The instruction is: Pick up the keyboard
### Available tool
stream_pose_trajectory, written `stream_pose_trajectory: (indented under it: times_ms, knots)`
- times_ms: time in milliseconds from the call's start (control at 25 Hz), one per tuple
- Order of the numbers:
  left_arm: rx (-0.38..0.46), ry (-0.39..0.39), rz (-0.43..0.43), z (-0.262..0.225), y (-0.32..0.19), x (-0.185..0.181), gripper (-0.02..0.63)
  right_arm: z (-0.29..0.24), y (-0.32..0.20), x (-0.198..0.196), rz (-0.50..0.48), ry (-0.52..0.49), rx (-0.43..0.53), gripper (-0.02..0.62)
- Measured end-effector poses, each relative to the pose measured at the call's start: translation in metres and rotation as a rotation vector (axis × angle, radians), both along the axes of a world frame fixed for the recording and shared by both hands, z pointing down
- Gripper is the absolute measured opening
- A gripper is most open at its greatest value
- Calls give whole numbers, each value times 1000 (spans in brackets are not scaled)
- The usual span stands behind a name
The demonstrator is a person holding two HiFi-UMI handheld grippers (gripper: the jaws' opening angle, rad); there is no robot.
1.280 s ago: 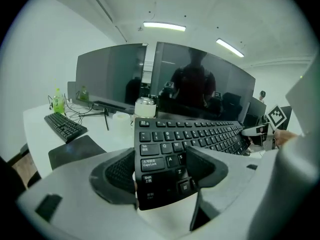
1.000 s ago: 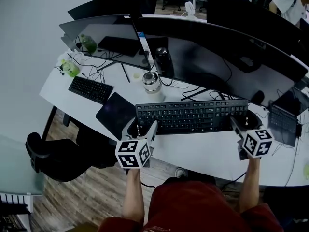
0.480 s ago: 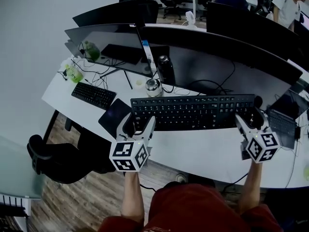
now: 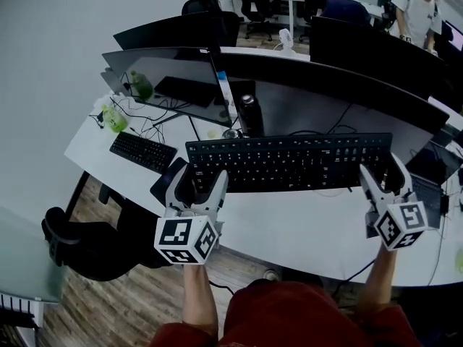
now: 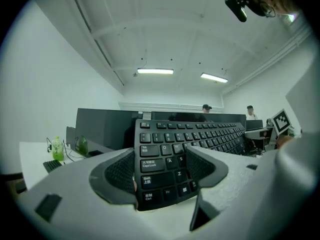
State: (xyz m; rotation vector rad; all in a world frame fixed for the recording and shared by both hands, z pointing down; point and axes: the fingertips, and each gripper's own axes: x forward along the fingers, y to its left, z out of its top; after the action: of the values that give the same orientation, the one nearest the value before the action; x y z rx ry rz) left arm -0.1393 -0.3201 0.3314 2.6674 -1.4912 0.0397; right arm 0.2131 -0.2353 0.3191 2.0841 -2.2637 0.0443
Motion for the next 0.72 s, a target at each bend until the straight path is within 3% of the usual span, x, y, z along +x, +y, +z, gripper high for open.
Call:
stream_pose_trajectory:
  times_ms: [720]
  knots:
    - [260,48,2,-83,22,-9,310,-80,27,-13,6,49,284,353]
